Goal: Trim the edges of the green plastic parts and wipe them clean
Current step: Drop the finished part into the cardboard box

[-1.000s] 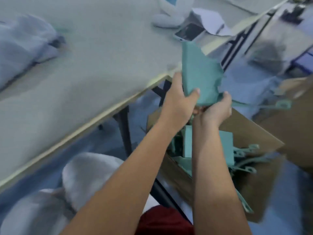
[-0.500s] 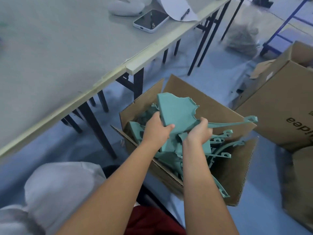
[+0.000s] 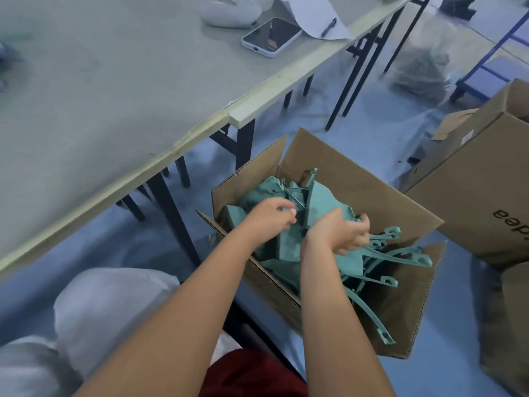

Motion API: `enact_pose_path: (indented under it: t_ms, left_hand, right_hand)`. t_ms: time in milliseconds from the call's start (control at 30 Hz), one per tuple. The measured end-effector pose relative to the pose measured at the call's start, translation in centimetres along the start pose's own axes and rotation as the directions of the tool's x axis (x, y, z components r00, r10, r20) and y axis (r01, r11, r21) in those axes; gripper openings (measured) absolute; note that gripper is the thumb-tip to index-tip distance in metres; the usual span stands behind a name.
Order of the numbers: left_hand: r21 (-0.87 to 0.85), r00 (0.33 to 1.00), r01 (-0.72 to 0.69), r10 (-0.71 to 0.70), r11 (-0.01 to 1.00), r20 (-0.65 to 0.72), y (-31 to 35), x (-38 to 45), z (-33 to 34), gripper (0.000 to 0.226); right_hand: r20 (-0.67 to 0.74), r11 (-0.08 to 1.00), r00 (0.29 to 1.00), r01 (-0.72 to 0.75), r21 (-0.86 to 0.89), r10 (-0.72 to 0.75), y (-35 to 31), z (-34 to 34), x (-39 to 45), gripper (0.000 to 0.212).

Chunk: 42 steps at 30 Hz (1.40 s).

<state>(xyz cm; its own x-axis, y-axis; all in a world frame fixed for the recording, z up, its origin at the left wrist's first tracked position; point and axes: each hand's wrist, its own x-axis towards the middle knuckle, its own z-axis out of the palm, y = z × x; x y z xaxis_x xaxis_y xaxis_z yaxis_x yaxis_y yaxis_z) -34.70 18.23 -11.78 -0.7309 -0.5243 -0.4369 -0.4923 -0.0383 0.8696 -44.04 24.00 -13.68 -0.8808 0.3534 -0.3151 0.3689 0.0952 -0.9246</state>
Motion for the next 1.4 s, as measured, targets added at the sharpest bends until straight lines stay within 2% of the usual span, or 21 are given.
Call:
enact_pose_path:
  t_ms: [100,200,267,333,400,467,567,633,667,767,833,867,933,1000,1100,1167,1233,1267,1333,1400]
  left_hand:
    - [-0.028,0.99,-0.137,0.136,0.99,-0.045,3.5,-1.1,-1.8,0.03]
    - [-0.027,0.948,-0.29,0.283,0.957,-0.143,7.1,-3.3,-5.4,0.026]
    - [-0.067,0.905,-0.368,0.34,0.928,-0.257,8.8,-5.0,-8.4,0.021]
    - [-0.099,0.85,-0.429,0.364,0.898,-0.381,9.4,-6.9,-11.6,0.018]
    - [-0.119,0.784,-0.488,0.374,0.865,-0.496,9.1,-8.8,-14.7,0.02]
    - [-0.063,0.689,-0.521,0.376,0.851,-0.62,8.0,-10.5,-17.7,0.025]
    - [0.004,0.536,-0.482,0.299,0.876,-0.789,5.3,-13.1,-22.3,0.032]
    - [0.003,0.427,-0.422,0.202,0.907,-0.881,3.2,-15.6,-25.5,0.029]
    - [-0.011,0.373,-0.417,0.16,0.909,-0.914,2.1,-17.0,-27.2,0.029]
    - [-0.122,0.225,-0.54,0.003,0.833,-0.974,-0.6,-21.4,-31.7,0.032]
    - [-0.102,0.122,-0.463,-0.05,0.881,-0.991,-2.4,-24.0,-34.3,0.029]
    - [-0.087,0.095,-0.418,-0.051,0.904,-0.994,-3.3,-25.2,-35.3,0.027]
    - [-0.087,0.071,-0.359,-0.066,0.929,-0.995,-5.2,-27.3,-36.9,0.023]
    - [-0.082,0.052,-0.278,-0.07,0.957,-0.996,-6.8,-28.6,-37.9,0.022]
    - [-0.079,0.089,-0.153,-0.066,0.985,-0.994,-8.4,-28.7,-38.0,0.012]
    - [-0.05,0.124,-0.006,-0.048,0.999,-0.991,-9.2,-27.9,-37.3,0.009]
    - [-0.044,0.121,0.129,-0.06,0.991,-0.991,-9.6,-27.4,-37.4,0.013]
    - [-0.055,0.131,0.132,-0.072,0.99,-0.989,-9.7,-27.4,-37.6,0.018]
    - [-0.038,0.153,0.105,-0.053,0.994,-0.987,-10.0,-27.5,-37.9,0.022]
    - [0.051,0.137,0.14,0.031,0.989,-0.99,-10.3,-27.6,-37.8,0.031]
  right_hand:
    - [0.244,0.986,0.964,0.075,0.146,-0.109,-2.5,1.3,-4.1,0.038]
    - [0.361,0.932,0.885,0.182,0.313,-0.294,-6.1,2.6,-8.9,0.028]
    - [0.426,0.894,0.812,0.24,0.379,-0.399,-8.5,3.5,-12.3,0.025]
    - [0.508,0.847,0.703,0.268,0.459,-0.498,-10.1,4.2,-16.1,0.024]
    - [0.562,0.796,0.581,0.295,0.528,-0.588,-10.7,4.9,-20.0,0.022]
    - [0.652,0.784,0.437,0.299,0.545,-0.62,-10.7,5.7,-24.3,0.022]
    - [0.782,0.797,0.203,0.306,0.521,-0.589,-9.7,7.1,-30.8,0.023]
    - [0.845,0.801,0.005,0.322,0.505,-0.535,-8.6,8.0,-35.6,0.022]
    - [0.857,0.796,-0.1,0.327,0.509,-0.506,-8.0,8.3,-38.0,0.024]
    - [0.82,0.728,-0.377,0.392,0.562,-0.43,-6.4,8.6,-45.1,0.033]
    - [0.785,0.672,-0.499,0.441,0.595,-0.367,-5.4,8.6,-49.1,0.033]
    - [0.769,0.653,-0.543,0.453,0.606,-0.337,-4.8,8.5,-50.7,0.035]
    - [0.738,0.608,-0.601,0.474,0.637,-0.305,-3.7,8.4,-53.1,0.034]
    - [0.719,0.557,-0.627,0.496,0.666,-0.301,-2.8,8.3,-54.3,0.025]
    - [0.72,0.523,-0.615,0.52,0.676,-0.32,-1.5,8.5,-54.3,0.015]
    - [0.724,0.496,-0.614,0.544,0.677,-0.315,-0.7,8.7,-53.3,0.014]
    - [0.704,0.483,-0.646,0.535,0.693,-0.295,-0.4,9.1,-52.4,0.017]
    - [0.692,0.464,-0.656,0.533,0.707,-0.301,-0.5,9.3,-52.1,0.019]
    - [0.66,0.323,-0.669,0.576,0.751,-0.341,-0.8,9.7,-51.6,0.023]
    - [0.632,0.145,-0.694,0.626,0.766,-0.343,-1.3,9.9,-51.4,0.025]
